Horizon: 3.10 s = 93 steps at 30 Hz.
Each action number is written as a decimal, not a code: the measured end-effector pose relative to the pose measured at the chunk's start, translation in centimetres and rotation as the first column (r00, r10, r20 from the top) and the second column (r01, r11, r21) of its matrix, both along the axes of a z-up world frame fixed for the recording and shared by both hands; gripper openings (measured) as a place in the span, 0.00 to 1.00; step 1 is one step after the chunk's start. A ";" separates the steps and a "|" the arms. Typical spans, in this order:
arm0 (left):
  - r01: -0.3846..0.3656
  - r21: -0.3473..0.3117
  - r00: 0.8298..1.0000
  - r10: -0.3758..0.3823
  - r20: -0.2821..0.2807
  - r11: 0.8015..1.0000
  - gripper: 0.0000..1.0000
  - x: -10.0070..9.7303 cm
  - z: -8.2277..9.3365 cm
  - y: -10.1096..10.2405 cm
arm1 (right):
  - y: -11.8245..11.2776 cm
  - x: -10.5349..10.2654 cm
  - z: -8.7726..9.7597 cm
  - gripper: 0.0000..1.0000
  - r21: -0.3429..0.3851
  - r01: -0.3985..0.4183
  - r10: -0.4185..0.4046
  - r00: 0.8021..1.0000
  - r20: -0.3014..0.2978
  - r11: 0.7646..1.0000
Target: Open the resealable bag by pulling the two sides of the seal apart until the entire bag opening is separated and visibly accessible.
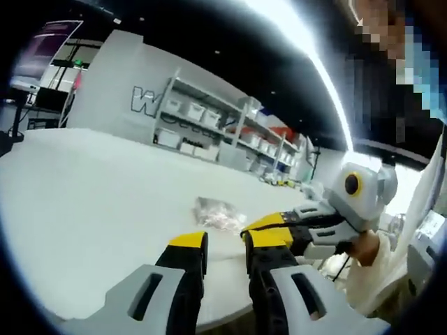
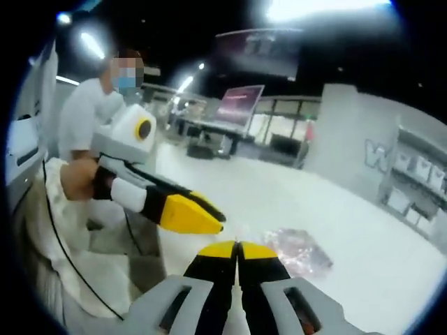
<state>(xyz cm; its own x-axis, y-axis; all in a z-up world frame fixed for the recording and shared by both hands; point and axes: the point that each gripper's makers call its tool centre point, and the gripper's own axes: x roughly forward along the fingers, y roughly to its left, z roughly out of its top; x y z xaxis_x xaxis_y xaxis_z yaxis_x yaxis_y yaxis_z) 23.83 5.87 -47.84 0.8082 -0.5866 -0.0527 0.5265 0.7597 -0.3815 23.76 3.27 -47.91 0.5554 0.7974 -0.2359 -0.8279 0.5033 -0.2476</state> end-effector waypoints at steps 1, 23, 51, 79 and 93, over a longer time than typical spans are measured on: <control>0.006 -0.036 1.000 -0.007 -0.026 0.999 0.20 -0.1 0.1 -0.2 | 0.0 0.0 0.0 0.00 0.006 0.000 0.000 1.000 -0.003 1.000; 0.022 -0.175 0.983 -0.053 -0.174 0.984 0.06 -0.4 -0.4 -1.5 | -0.3 -0.1 0.8 0.00 0.148 0.005 0.004 0.998 -0.063 0.989; 0.011 -0.183 0.974 -0.053 -0.222 0.983 0.04 0.2 -0.4 -1.6 | -0.5 -0.4 0.9 0.00 0.106 -0.017 0.016 1.000 0.008 0.994; 0.033 -0.172 0.979 -0.066 -0.192 0.985 0.01 0.3 -0.2 -1.5 | -0.3 0.3 0.1 0.04 0.037 0.004 -0.006 0.999 0.039 0.999; 0.042 -0.126 0.981 -0.065 -0.183 0.991 0.01 0.3 -0.6 -1.3 | -0.3 0.3 -0.2 0.00 0.030 0.010 -0.011 1.000 0.027 0.999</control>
<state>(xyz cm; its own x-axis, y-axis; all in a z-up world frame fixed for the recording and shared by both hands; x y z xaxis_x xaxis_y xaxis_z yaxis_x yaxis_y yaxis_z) 24.14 4.60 -48.42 0.7583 -0.6398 -0.1252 0.4763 0.6748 -0.5637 24.04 2.93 -48.09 0.5697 0.7980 -0.1965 -0.8156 0.5196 -0.2546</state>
